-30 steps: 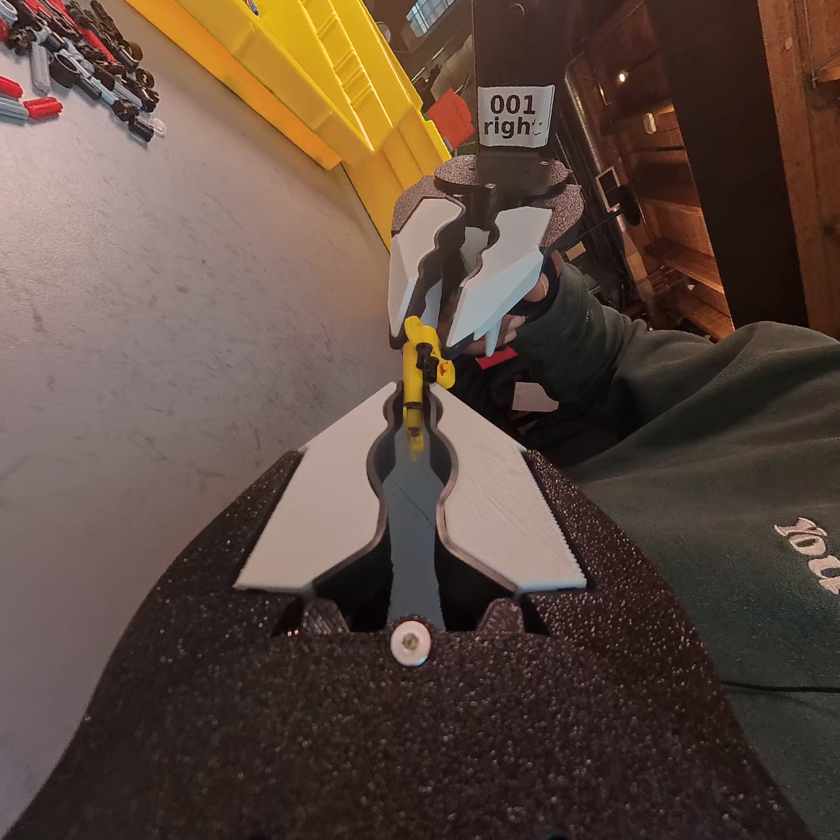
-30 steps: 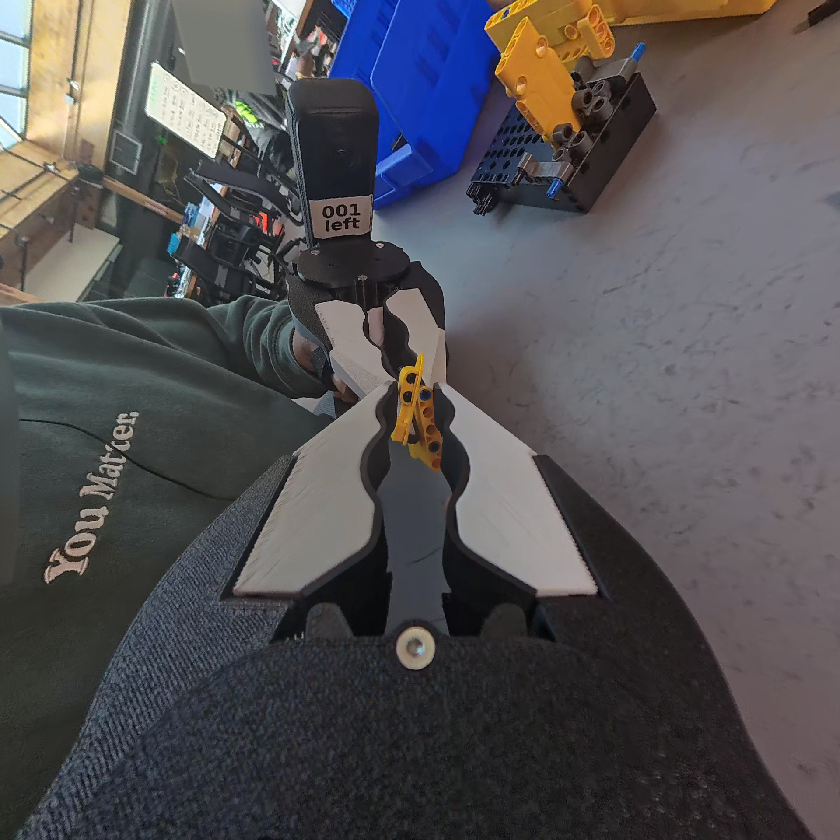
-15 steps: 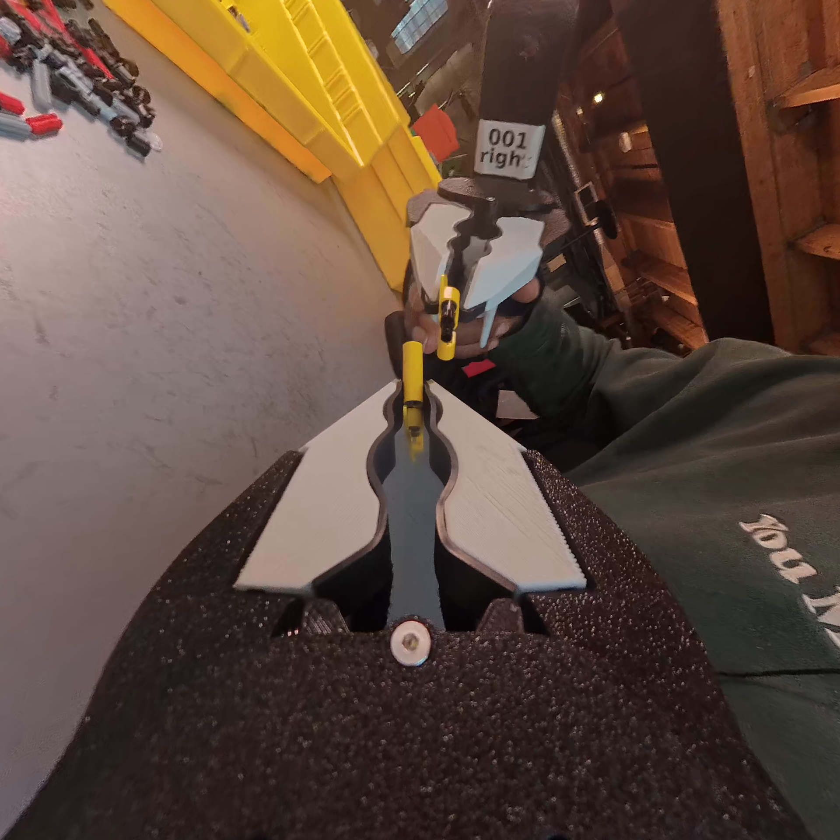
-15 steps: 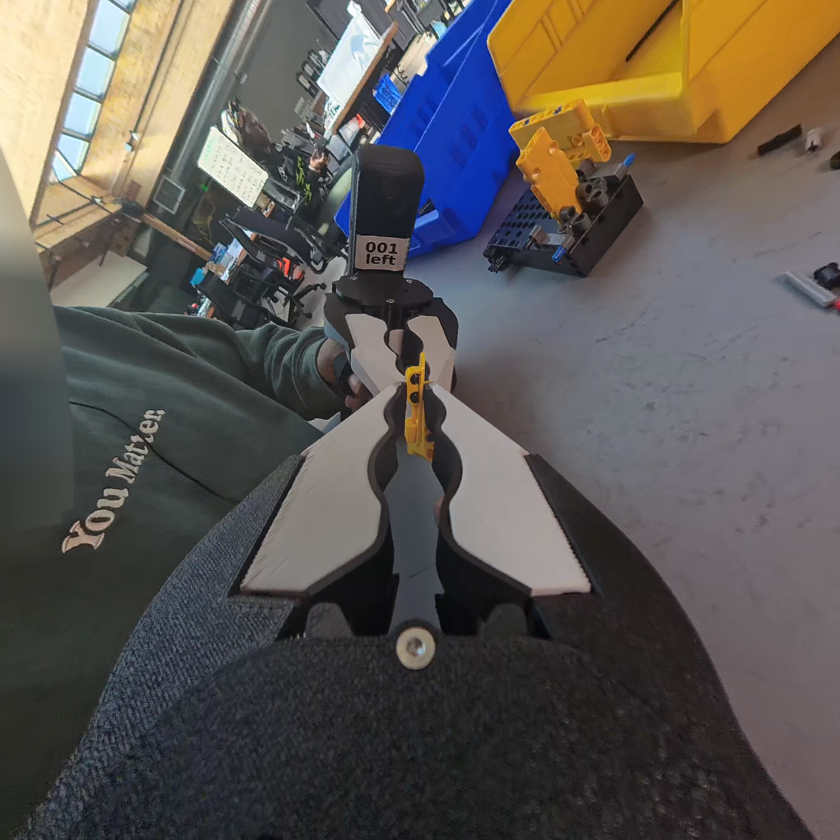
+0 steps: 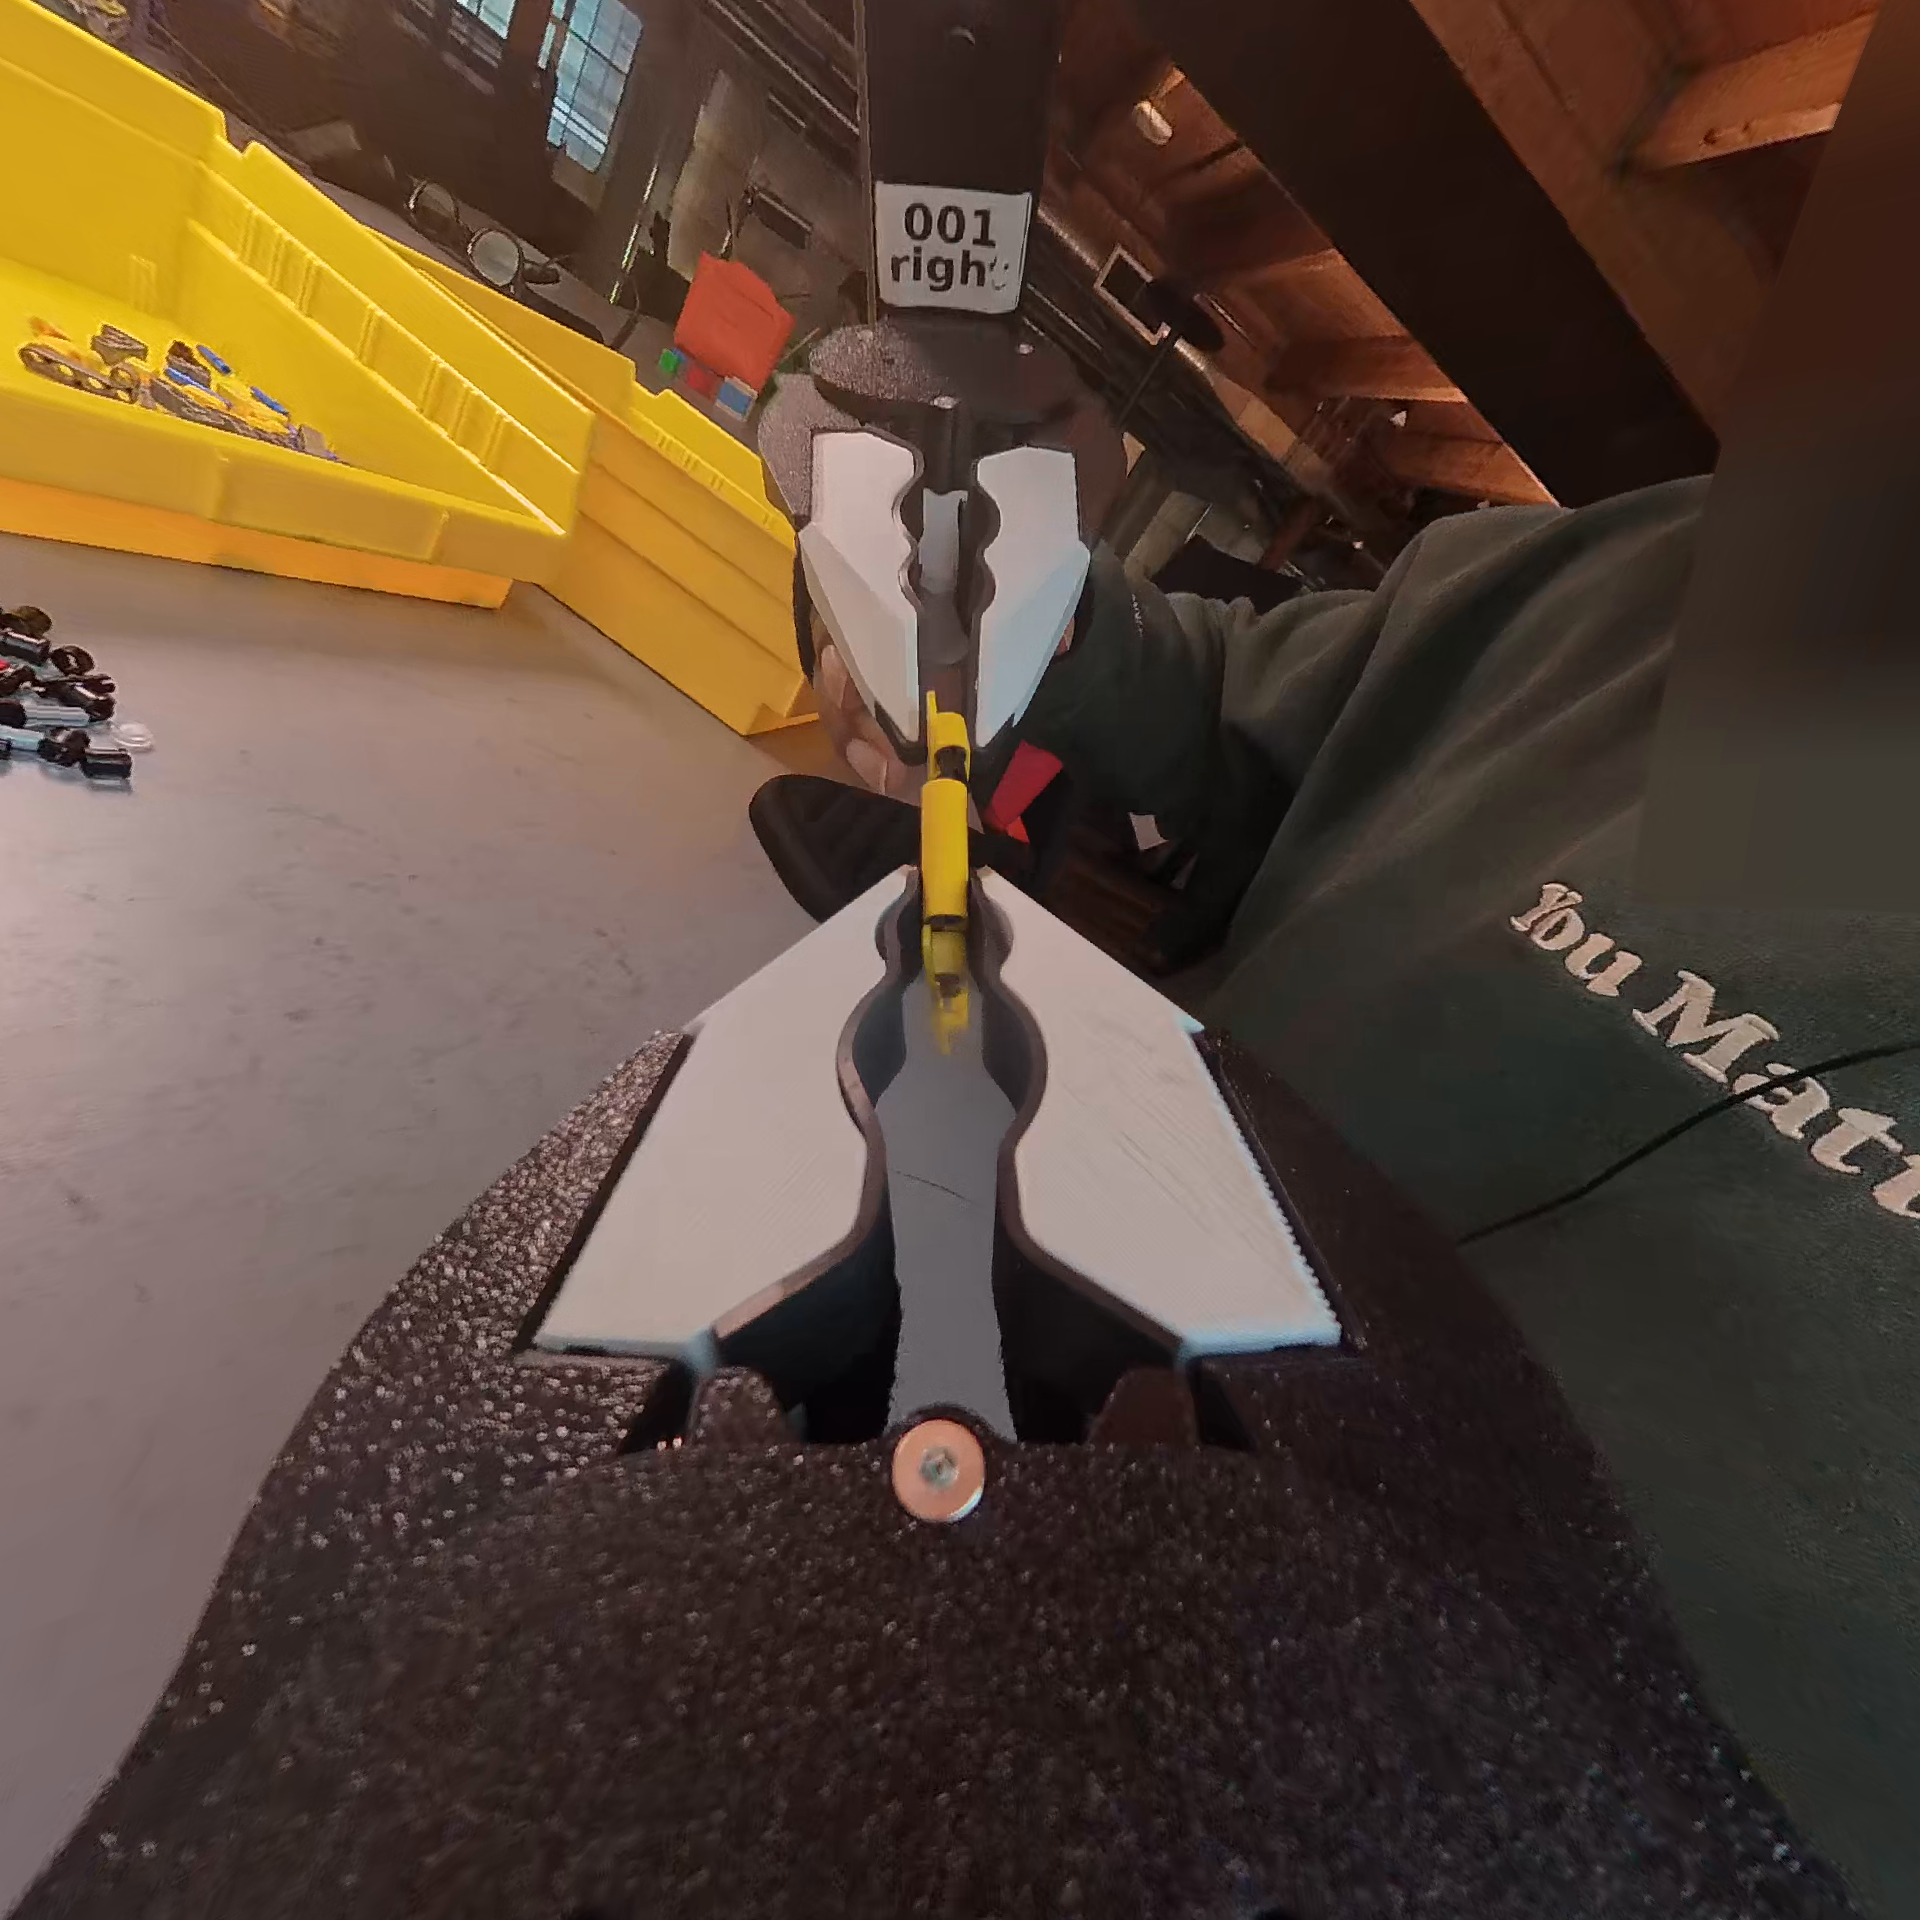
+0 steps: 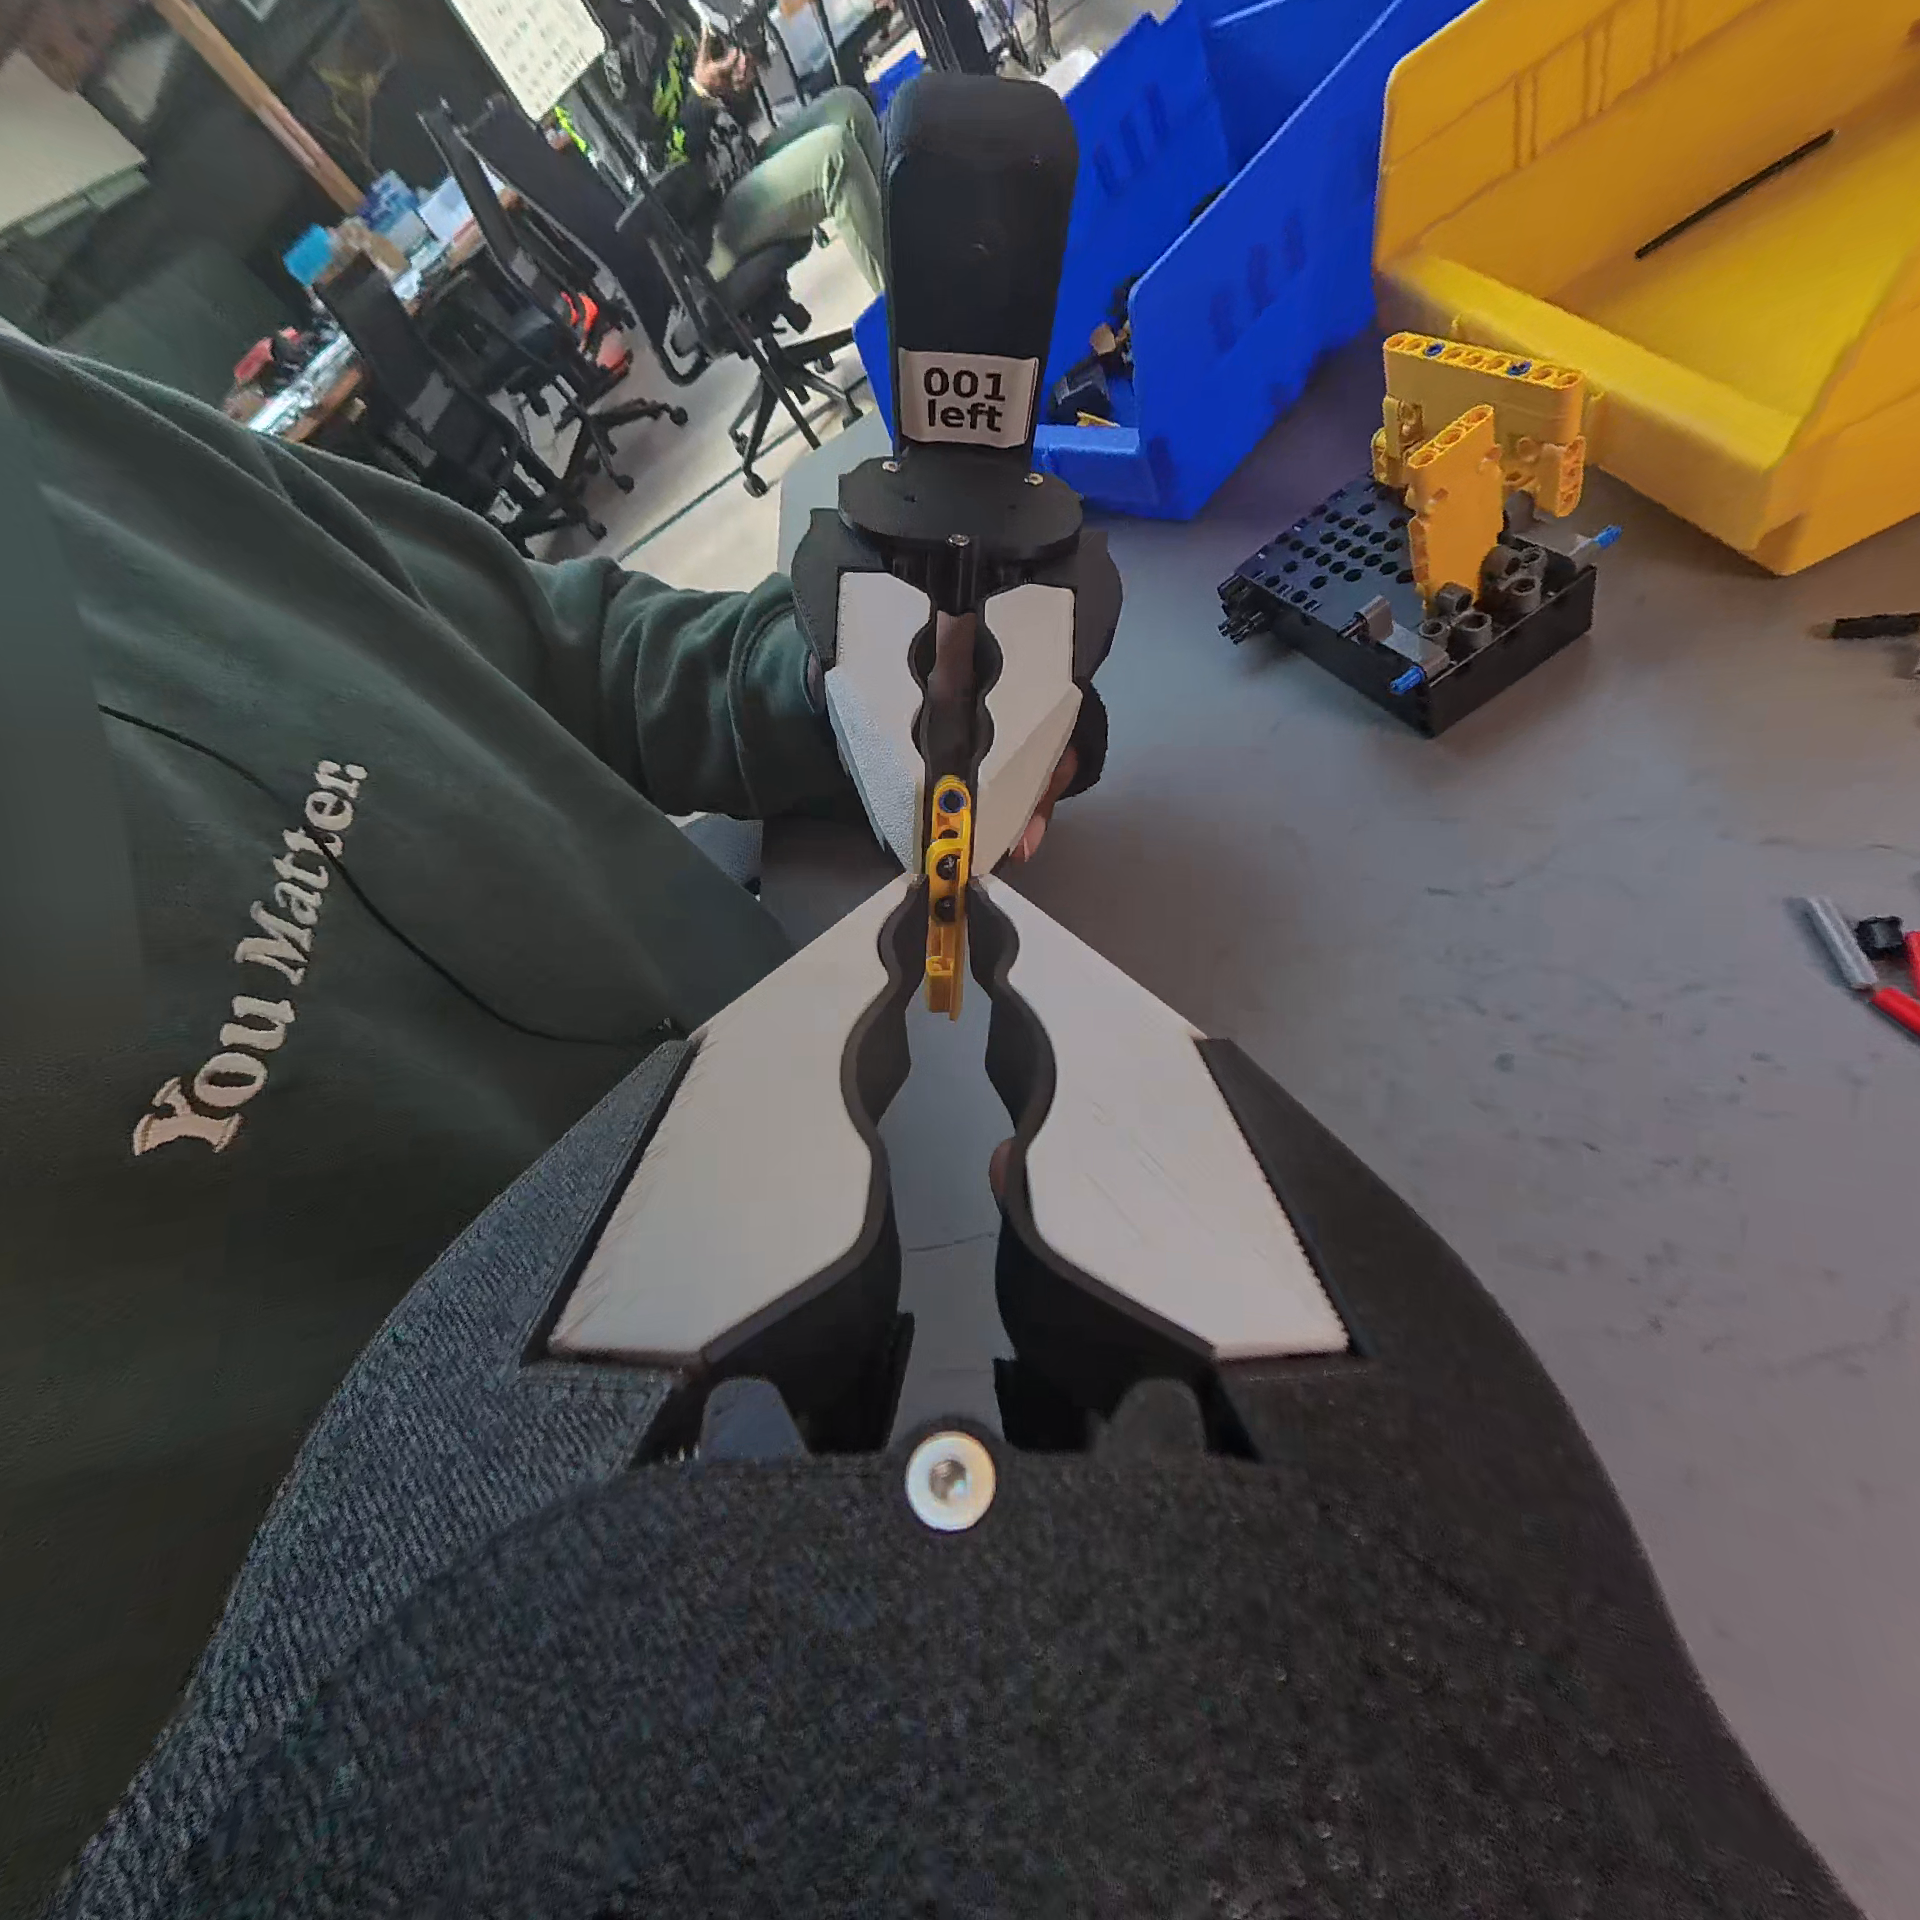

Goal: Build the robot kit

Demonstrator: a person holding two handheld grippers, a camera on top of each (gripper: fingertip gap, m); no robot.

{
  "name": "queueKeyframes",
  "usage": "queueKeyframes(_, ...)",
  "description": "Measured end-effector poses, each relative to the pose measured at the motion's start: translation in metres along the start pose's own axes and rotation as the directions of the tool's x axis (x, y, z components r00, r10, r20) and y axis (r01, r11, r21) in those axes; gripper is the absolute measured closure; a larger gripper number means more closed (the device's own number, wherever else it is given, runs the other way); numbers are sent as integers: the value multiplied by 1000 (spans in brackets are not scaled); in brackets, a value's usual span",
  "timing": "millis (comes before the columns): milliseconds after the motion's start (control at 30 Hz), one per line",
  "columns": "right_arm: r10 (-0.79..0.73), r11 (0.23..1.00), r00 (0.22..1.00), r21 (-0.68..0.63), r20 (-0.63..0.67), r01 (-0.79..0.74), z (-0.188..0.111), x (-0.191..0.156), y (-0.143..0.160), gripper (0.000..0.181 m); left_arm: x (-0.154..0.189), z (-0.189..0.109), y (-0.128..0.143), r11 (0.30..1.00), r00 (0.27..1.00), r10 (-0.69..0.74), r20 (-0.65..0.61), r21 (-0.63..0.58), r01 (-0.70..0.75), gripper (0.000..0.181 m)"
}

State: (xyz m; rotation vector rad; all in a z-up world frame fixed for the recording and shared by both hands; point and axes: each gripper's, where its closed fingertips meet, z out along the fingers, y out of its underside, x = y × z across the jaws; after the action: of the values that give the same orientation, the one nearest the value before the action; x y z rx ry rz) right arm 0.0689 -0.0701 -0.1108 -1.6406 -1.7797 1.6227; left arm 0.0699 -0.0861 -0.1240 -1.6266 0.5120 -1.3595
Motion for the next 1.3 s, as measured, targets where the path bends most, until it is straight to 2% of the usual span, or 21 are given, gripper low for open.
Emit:
queueKeyframes(233, -20, 997, 999, -70, -40, 17, 6, 6, 7, 175, -6, 2, 6, 1000, 999, -15, 32, -26, 16, 175)
queueKeyframes(500, -125, 982, 984, -155, -127, 105, 10, 12, 16, 175, -13, 3, 16, 997, 996, -20, 92, -70, 27, 175)
queueKeyframes(700, -106, 973, 992, -215, -72, 88, 8, 8, 24, 176, -10, 7, 22, 994, 996, 15, 90, -109, -5, 175)
queueKeyframes(833, -28, 976, 1000, -216, 6, 29, 7, 2, 29, 176, -7, 10, 27, 987, 993, 75, 87, -147, -62, 175)
queueKeyframes(967, -76, 960, 997, -269, 9, 76, 7, 0, 35, 176, -5, 12, 32, 982, 993, 94, 74, -173, -80, 175)
queueKeyframes(1067, -165, 920, 986, -359, 13, 159, 6, -3, 43, 176, -3, 15, 39, 970, 990, 127, 67, -216, -110, 175)
queueKeyframes(1300, -194, 855, 980, -483, 36, 187, 10, -2, 60, 177, -7, 19, 55, 938, 980, 179, 88, -315, -143, 175)
